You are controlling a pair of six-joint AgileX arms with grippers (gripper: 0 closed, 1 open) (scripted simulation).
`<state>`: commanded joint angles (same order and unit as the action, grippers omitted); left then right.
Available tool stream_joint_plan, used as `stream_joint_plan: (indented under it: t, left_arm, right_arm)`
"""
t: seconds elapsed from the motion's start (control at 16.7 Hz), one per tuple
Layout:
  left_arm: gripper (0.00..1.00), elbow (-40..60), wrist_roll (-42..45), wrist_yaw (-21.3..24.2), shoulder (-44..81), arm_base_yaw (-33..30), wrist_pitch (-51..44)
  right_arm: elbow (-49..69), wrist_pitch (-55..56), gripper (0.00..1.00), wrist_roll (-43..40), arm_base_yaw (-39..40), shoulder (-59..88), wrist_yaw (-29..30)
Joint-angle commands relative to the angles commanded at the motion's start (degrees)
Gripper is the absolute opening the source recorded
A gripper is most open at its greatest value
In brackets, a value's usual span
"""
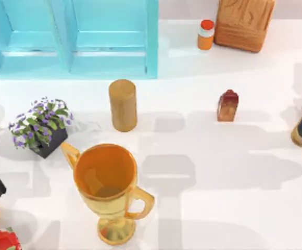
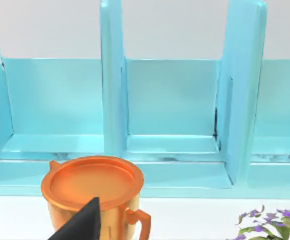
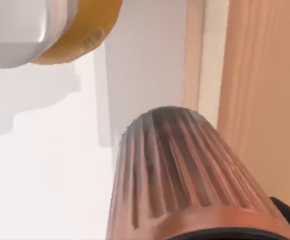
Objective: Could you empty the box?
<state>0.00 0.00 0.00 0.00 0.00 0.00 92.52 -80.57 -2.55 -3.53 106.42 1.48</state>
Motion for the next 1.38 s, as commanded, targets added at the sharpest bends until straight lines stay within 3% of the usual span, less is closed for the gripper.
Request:
stream_joint_plan:
  t: [0.3, 0.54, 1.02, 1.38]
  left_arm:
    - [1.0, 0.0, 0.0, 0.0, 0.0, 0.0, 0.0]
    - [1.0, 0.0, 0.0, 0.0, 0.0, 0.0, 0.0]
    - [1.0, 0.0, 0.0, 0.0, 0.0, 0.0, 0.0]
    - [1.0, 0.0, 0.0, 0.0, 0.0, 0.0, 0.0]
  right_arm:
    - [-22.3, 9.6, 0.0, 20.7, 21.1, -11.1, 0.8]
    - [-32.0, 15.4, 0.0, 30.4, 30.9, -17.6, 1.1]
    - [-33.9, 17.1, 0.0, 31.8, 32.0, -18.0, 1.0]
    - [-39.8, 26.4, 0.0, 32.4, 32.8, -15.2, 1.1]
